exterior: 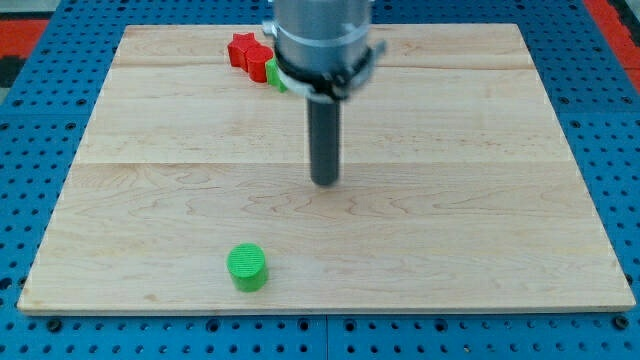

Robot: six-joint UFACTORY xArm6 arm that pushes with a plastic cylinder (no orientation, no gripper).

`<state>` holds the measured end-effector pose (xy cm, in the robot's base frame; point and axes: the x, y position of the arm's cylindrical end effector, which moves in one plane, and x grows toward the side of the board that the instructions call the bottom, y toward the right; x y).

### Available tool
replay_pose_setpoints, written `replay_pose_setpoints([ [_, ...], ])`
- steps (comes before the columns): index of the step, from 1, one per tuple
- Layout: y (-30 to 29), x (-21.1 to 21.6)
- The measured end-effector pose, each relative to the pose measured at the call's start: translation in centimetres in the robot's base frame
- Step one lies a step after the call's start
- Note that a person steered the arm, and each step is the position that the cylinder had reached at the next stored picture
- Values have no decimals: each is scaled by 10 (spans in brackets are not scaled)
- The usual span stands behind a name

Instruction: Move green circle to the bottom left corner of the board

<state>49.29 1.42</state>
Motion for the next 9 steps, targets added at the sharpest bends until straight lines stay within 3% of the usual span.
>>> replay_pose_setpoints([
  [2, -29, 91],
  [3, -92, 97],
  [4, -133, 75],
  [6, -165, 32],
  [9, -214, 53],
])
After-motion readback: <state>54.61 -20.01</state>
